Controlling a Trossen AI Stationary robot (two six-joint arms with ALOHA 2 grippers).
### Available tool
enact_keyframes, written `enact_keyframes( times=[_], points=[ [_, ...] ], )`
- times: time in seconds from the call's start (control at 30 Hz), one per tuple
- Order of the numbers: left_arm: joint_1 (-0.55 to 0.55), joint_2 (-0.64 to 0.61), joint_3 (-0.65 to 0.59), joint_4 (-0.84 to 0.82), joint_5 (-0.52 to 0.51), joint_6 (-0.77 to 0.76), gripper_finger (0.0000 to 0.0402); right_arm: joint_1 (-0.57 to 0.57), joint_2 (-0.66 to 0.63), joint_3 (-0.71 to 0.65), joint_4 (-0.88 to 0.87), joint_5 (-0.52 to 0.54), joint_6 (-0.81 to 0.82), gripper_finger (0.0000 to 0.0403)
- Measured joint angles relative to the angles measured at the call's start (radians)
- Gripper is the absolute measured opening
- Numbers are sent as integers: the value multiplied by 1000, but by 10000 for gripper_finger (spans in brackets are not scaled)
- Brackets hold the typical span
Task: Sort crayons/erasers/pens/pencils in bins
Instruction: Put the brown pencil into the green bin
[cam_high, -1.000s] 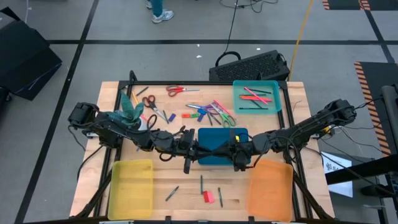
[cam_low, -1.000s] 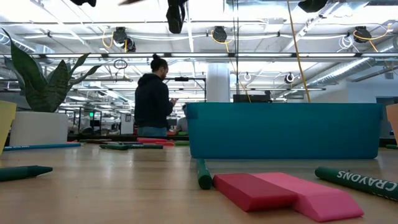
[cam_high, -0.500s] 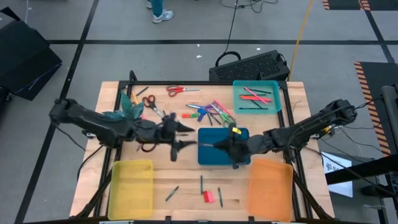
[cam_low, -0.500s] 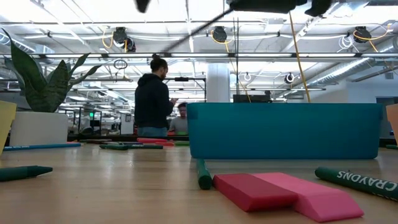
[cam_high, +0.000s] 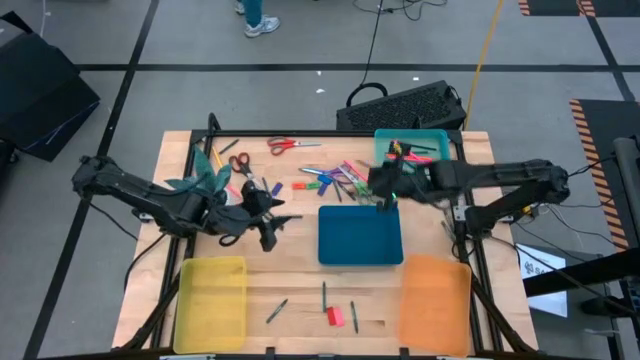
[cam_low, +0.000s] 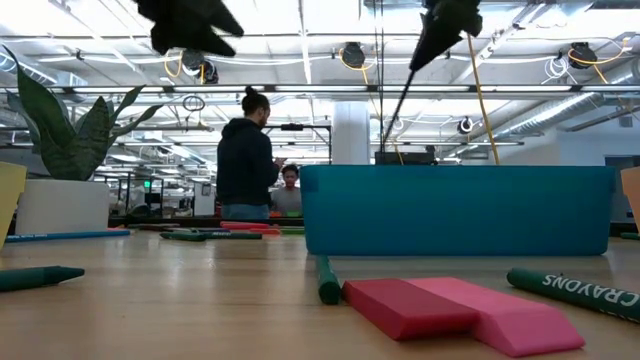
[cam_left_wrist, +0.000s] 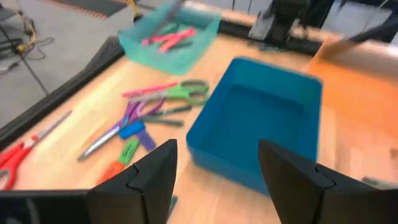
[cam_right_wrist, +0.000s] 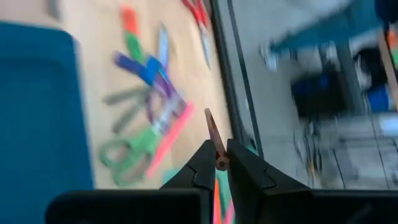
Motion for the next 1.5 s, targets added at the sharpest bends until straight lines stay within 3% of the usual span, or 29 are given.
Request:
enact_keyframes(
  times=[0.2, 0.37, 0.77, 1.2, 1.5],
  points=[
    [-1, 19, -32, 1, -1, -40, 228, -182, 179, 230, -362, 1, 8, 20],
    [-1, 18, -71, 44, -2, -43, 228, -315, 356, 336, -607, 0, 32, 20],
    [-2, 18, -127, 84, -2, -66, 228, -539, 520, 313, -605, -21, -29, 20],
    [2, 18, -168, 148, -2, -43, 228, -596, 688, 313, -606, 82, -62, 20],
    [-17, 18, -168, 148, -2, -46, 228, -609, 783, 313, -581, 83, -92, 23]
  ],
)
